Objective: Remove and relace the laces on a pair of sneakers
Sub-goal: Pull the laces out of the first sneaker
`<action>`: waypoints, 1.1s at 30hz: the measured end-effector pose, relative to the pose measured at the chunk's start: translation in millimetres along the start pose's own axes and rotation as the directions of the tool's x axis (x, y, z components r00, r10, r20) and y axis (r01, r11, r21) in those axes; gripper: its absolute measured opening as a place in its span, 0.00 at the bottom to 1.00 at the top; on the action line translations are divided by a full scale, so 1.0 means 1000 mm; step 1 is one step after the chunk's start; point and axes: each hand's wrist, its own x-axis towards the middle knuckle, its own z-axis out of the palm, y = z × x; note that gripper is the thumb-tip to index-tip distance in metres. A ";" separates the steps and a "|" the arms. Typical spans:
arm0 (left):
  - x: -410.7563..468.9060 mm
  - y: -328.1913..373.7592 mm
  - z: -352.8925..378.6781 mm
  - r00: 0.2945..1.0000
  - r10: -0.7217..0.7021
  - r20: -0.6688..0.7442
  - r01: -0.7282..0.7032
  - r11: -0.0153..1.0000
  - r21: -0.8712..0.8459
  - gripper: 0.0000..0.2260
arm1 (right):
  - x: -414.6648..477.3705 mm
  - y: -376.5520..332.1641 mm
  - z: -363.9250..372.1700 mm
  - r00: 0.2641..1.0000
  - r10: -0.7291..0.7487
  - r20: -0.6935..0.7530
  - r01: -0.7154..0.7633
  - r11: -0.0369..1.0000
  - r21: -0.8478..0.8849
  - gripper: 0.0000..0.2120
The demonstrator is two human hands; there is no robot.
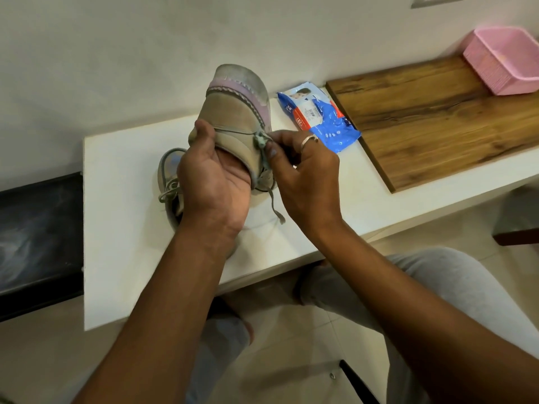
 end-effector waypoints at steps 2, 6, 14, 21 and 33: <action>0.000 0.000 0.001 1.000 0.007 -0.014 -0.007 1.000 0.002 0.20 | 0.001 0.001 -0.002 0.998 0.061 0.033 -0.061 0.998 0.002 0.09; -0.004 -0.003 0.001 0.999 -0.034 0.032 0.033 0.998 0.054 0.20 | 0.009 -0.018 -0.006 0.999 -0.010 0.032 0.008 0.998 0.065 0.08; -0.001 -0.002 0.002 1.000 0.001 0.022 -0.001 1.000 0.013 0.20 | 0.004 -0.006 -0.009 0.999 -0.008 0.051 0.007 1.000 0.021 0.08; -0.004 0.000 0.004 1.000 0.004 0.018 -0.004 1.000 -0.012 0.19 | 0.002 -0.001 -0.009 0.996 -0.009 0.088 0.011 1.000 -0.024 0.08; -0.008 0.005 0.004 0.996 -0.080 0.043 0.081 0.997 -0.009 0.22 | -0.012 -0.012 -0.011 0.958 -0.225 0.178 0.229 0.973 -0.001 0.06</action>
